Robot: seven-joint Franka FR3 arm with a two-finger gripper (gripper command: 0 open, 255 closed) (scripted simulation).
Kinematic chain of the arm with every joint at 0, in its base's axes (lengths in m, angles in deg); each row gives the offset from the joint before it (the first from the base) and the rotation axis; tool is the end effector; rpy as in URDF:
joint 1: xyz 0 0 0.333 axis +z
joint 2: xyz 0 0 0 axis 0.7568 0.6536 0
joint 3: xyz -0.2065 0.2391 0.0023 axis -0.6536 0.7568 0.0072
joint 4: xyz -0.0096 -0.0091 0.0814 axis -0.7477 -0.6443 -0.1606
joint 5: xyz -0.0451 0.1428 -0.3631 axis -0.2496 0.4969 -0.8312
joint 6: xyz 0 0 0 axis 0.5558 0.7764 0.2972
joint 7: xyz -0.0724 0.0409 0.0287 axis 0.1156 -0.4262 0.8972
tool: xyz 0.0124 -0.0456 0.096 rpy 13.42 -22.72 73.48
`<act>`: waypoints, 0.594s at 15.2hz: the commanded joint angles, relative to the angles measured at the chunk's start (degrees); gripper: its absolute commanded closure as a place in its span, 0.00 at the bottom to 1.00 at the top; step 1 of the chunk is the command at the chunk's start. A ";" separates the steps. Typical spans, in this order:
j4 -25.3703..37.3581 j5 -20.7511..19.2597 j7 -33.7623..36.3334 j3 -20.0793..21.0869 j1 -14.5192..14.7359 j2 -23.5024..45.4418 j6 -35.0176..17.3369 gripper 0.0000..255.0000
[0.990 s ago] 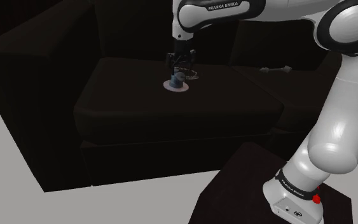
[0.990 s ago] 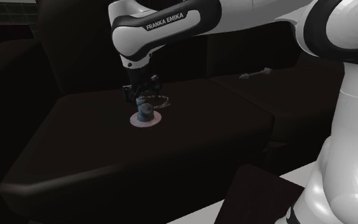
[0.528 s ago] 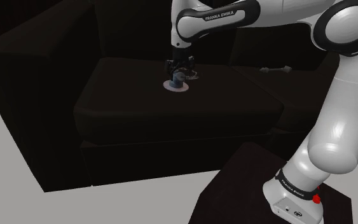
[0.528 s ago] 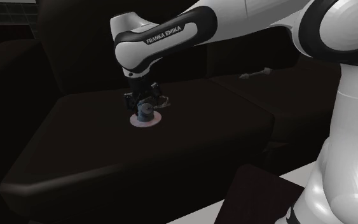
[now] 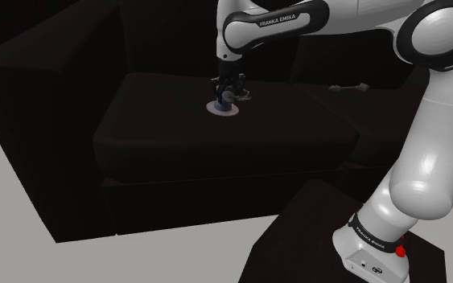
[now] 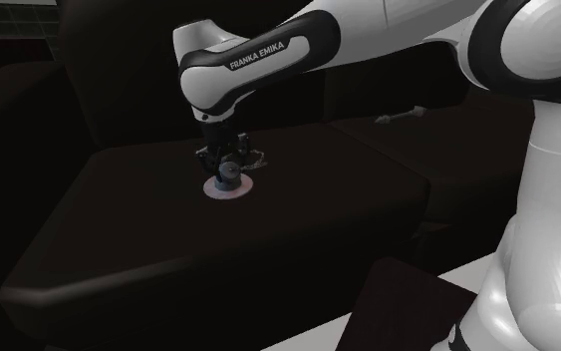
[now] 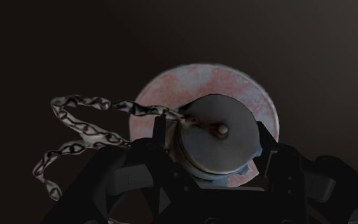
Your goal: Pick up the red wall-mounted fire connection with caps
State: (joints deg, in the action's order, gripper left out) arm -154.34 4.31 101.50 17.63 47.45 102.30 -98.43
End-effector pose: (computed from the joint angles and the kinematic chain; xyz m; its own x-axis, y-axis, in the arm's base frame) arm 0.6234 0.0516 0.4674 0.9386 -0.3407 0.0549 -0.3450 -0.9275 0.1439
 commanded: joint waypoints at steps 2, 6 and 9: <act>-0.12 0.02 0.01 0.01 0.01 0.00 -0.02 1.00; 2.41 0.24 -0.47 0.07 0.06 -0.41 2.87 1.00; 4.48 0.36 -0.81 0.11 0.12 -0.58 5.08 1.00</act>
State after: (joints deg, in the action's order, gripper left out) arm -150.50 4.64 100.78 17.72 47.55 101.76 -94.00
